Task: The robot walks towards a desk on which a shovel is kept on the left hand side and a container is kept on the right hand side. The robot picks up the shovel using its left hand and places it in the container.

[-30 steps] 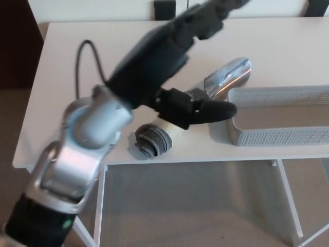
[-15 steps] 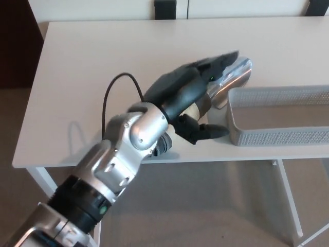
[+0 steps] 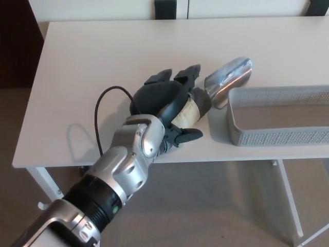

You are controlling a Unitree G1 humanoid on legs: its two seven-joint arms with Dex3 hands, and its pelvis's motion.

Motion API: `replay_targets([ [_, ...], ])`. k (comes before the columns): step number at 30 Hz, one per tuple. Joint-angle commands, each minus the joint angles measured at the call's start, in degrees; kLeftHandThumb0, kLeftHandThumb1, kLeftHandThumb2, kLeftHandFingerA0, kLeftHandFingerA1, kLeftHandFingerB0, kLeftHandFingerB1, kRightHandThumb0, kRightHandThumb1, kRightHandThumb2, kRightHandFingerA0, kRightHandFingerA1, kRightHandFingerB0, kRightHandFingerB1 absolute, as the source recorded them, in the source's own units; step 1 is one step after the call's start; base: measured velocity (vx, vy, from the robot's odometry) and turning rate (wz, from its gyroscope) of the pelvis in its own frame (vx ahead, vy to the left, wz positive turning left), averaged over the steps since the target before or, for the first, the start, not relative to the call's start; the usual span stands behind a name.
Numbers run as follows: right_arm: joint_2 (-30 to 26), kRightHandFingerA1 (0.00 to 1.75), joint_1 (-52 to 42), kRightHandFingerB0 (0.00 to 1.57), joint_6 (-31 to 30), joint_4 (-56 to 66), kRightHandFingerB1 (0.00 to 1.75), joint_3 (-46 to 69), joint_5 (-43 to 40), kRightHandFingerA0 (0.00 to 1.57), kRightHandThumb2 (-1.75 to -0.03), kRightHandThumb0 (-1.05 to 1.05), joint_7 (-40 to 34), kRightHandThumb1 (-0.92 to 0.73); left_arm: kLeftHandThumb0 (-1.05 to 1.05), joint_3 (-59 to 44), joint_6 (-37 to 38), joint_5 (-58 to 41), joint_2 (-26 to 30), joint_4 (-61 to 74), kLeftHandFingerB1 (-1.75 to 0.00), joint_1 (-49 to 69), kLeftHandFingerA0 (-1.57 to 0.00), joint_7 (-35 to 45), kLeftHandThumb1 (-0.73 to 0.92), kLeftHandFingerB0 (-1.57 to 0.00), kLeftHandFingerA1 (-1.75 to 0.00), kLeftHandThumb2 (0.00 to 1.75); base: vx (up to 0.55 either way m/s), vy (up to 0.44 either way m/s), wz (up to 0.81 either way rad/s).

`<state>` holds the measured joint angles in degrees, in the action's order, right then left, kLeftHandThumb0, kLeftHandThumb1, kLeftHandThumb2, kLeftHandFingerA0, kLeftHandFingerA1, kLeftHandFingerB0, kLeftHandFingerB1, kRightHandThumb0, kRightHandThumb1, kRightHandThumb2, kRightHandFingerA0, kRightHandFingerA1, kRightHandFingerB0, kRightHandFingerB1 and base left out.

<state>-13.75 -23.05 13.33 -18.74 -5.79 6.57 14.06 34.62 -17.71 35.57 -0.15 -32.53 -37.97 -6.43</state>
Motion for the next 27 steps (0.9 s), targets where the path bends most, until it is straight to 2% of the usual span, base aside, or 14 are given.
replay_targets([
  [1, -2.7, 0.46, -1.0, 0.54, -1.2, 2.0, 0.43, -1.5, 4.6, 0.6, -0.58, -0.39, -1.5, -0.62, -0.67, 2.0, -7.6, 9.2, -1.6, -4.1, -0.13, -1.3, 0.0, -12.6, 0.42, 0.0, -0.08, 0.79, 0.0, 0.0, 0.0],
  [5, -3.1, 0.45, -0.3, 0.54, -1.9, 2.2, 0.42, -2.1, 5.4, 0.61, -0.58, -0.42, -1.5, -0.62, -0.68, 3.4, -7.2, 10.2, -2.2, -6.6, -0.14, -1.2, 0.0, -13.5, 0.43, 0.0, -0.1, 0.8, 0.0, 0.0, 0.0],
  [6, -3.3, 0.46, -0.4, 0.54, -2.1, 2.6, 0.42, -2.2, 5.5, 0.62, -0.58, -0.42, -1.5, -0.62, -0.65, 3.9, -7.1, 10.5, -2.5, -7.3, -0.17, -1.1, 0.0, -13.5, 0.42, 0.0, -0.15, 0.81, 0.0, 0.0, 0.0],
  [7, -3.4, 0.45, -0.2, 0.54, -2.5, 3.2, 0.42, -2.4, 5.7, 0.61, -0.58, -0.42, -1.4, -0.62, -0.68, 4.4, -7.1, 10.7, -2.7, -8.1, -0.2, -1.1, 0.0, -13.6, 0.54, 0.0, -0.17, 0.57, 0.0, 0.0, 0.0],
  [8, -3.6, 0.45, -0.1, 0.55, -2.9, 3.6, 0.42, -2.6, 5.9, 0.62, -0.58, -0.42, -1.4, -0.62, -0.67, 4.5, -7.6, 10.7, -3.0, -8.3, -0.18, -1.1, 0.0, -13.2, 0.54, 0.0, -0.15, 0.57, 0.0, 0.0, 0.0],
  [9, -3.7, 0.47, -0.4, 0.55, -3.1, 4.0, 0.42, -2.6, 5.7, 0.64, -0.59, -0.42, -1.4, -0.62, -0.67, 4.4, -7.2, 9.9, -3.9, -9.5, -0.14, -1.2, 0.0, -13.0, 0.42, 0.0, -0.12, 0.8, 0.0, 0.0, 0.0],
  [10, -3.8, 0.46, -0.3, 0.55, -3.4, 4.5, 0.42, -2.7, 5.7, 0.64, -0.58, -0.4, -1.4, -0.62, -0.7, 4.3, -7.1, 9.6, -4.1, -10.1, -0.07, -1.4, 0.0, -12.5, 0.44, 0.0, -0.04, 0.78, 0.0, 0.0, 0.0],
  [19, -4.7, 0.43, -0.5, 0.53, -6.1, 7.9, 0.41, -3.6, 6.2, 0.6, -0.58, -0.4, -0.4, -0.63, -0.68, 3.0, -5.9, 7.7, -6.8, -17.5, -0.09, -2.3, 0.0, -13.5, 0.44, 0.0, -0.08, 0.79, 0.0, 0.0, 0.0],
  [21, -5.0, 0.44, -0.5, 0.53, -6.6, 8.3, 0.41, -3.9, 6.4, 0.61, -0.59, -0.4, -0.1, -0.63, -0.66, 3.1, -6.7, 7.8, -7.4, -20.7, -0.14, -3.3, 0.0, -12.5, 0.42, 0.0, -0.18, 0.81, 0.0, 0.0, 0.0],
  [24, -5.4, 0.44, -0.3, 0.54, -6.7, 8.7, 0.41, -4.3, 6.3, 0.6, -0.59, -0.4, 0.2, -0.63, -0.69, 2.6, -6.9, 7.2, -7.7, -22.8, -0.13, -4.2, -0.01, -10.4, 0.45, 0.0, -0.25, 0.83, 0.0, 0.0, 0.0],
  [25, -5.5, 0.43, -0.2, 0.55, -6.8, 8.8, 0.41, -4.5, 6.4, 0.61, -0.59, -0.4, 0.2, -0.64, -0.71, 2.8, -6.7, 7.4, -7.5, -23.7, -0.1, -4.5, -0.11, -9.8, 0.52, -0.04, -0.34, 0.66, 0.0, 0.0, 0.0],
  [26, -5.6, 0.44, -0.2, 0.54, -7.6, 9.2, 0.41, -4.7, 6.7, 0.64, -0.6, -0.41, 0.3, -0.64, -0.74, 2.8, -6.8, 7.2, -7.4, -24.7, -0.12, -5.0, -0.21, -8.2, 0.53, 0.0, -0.46, 0.85, 0.0, 0.0, 0.0],
  [27, -5.7, 0.45, -0.2, 0.54, -7.9, 9.4, 0.4, -4.9, 6.9, 0.65, -0.6, -0.42, 0.3, -0.64, -0.68, 2.7, -6.8, 6.9, -7.4, -25.7, -0.18, -5.5, -0.33, -7.0, 0.52, 0.0, -0.51, 0.86, 0.0, 0.0, 0.0],
])
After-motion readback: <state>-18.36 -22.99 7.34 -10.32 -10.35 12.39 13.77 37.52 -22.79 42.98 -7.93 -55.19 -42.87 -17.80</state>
